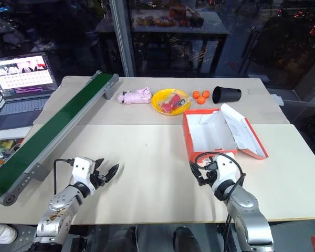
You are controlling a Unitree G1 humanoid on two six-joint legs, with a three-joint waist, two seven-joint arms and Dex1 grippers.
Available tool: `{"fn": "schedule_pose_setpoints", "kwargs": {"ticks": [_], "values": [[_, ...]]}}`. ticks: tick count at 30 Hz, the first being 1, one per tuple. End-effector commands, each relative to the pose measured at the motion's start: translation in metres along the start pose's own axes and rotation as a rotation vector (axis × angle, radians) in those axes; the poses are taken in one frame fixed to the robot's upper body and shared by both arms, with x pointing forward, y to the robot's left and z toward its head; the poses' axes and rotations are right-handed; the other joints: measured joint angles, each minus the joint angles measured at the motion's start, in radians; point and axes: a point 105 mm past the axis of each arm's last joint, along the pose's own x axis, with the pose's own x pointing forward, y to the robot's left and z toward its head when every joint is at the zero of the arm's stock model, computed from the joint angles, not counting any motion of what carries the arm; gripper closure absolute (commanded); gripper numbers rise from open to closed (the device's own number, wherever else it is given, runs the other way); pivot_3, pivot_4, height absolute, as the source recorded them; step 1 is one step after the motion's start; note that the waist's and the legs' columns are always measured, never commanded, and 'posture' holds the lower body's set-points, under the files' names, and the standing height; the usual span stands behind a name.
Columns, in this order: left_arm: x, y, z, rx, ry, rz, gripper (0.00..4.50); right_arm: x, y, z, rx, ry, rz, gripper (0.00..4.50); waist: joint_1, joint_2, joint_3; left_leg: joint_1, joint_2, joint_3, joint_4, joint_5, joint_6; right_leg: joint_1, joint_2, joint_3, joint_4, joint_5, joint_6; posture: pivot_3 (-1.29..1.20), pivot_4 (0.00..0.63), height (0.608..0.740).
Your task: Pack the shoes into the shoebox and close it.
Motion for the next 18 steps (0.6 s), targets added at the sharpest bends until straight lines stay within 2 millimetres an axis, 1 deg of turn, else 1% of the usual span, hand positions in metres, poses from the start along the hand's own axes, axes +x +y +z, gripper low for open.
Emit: {"fn": "schedule_pose_setpoints", "kwargs": {"ticks": [1,4,6,9,11,12,14,15,18], "values": [[0.005,-0.004,0.017,-0.015,-0.051,-0.033,0.85,-0.001,-0.003,0.012,-0.033,-0.057,-0.011,0.03,0.000,0.000,0.000,0.000,0.000,0.000,0.000,0.000,0.000,0.000,0.000,0.000,0.000,0.000,0.000,0.00,0.150,0.740],[0.012,0.001,0.032,-0.004,-0.086,-0.058,0.85,-0.007,-0.006,0.019,-0.037,-0.061,-0.002,0.03,0.005,0.000,0.000,0.000,0.000,0.000,0.000,0.000,0.000,0.000,0.000,0.000,0.000,0.000,0.000,0.00,0.150,0.740],[0.018,0.003,0.045,-0.012,-0.114,-0.062,0.85,-0.007,-0.006,0.030,-0.032,-0.079,0.016,0.03,0.008,0.000,0.000,-0.001,0.000,0.000,0.001,0.000,0.000,0.000,0.000,0.000,0.000,0.000,0.000,0.00,0.150,0.740],[0.030,0.013,0.079,0.004,-0.187,-0.013,0.85,-0.003,0.005,0.062,-0.037,-0.135,0.104,0.03,0.007,0.000,0.000,-0.001,0.000,0.000,0.002,0.000,0.000,0.000,0.000,0.000,0.000,0.001,0.001,0.00,0.150,0.740],[0.035,0.019,0.096,-0.004,-0.231,0.019,0.85,0.001,0.012,0.080,-0.048,-0.166,0.154,0.03,0.003,0.000,0.000,-0.001,0.000,0.000,0.003,0.003,0.004,0.000,0.001,0.000,0.001,0.001,0.002,0.00,0.150,0.740],[0.037,0.020,0.100,-0.008,-0.242,0.027,0.85,0.002,0.013,0.086,-0.054,-0.171,0.168,0.03,0.002,0.000,0.000,-0.001,0.000,-0.001,0.003,0.005,0.008,0.000,0.001,0.000,0.001,0.002,0.002,0.00,0.150,0.740],[0.039,0.020,0.114,0.004,-0.273,0.032,0.85,0.006,0.018,0.100,-0.074,-0.184,0.206,0.03,0.001,-0.001,0.000,-0.001,0.000,-0.001,0.002,0.005,0.008,0.001,0.001,0.000,0.000,0.003,0.005,0.00,0.150,0.740],[0.040,0.019,0.118,0.002,-0.283,0.032,0.85,0.008,0.019,0.104,-0.076,-0.191,0.219,0.03,0.002,-0.001,0.000,-0.001,0.000,-0.002,0.002,0.005,0.008,0.001,0.002,0.000,0.000,0.005,0.009,0.00,0.150,0.740],[0.038,0.020,0.129,0.000,-0.307,0.044,0.85,0.016,0.024,0.122,-0.102,-0.216,0.249,0.03,0.003,-0.001,0.000,-0.004,-0.001,-0.002,0.001,0.005,0.008,0.000,0.002,0.000,0.000,0.004,0.009,0.00,0.150,0.740]]}}
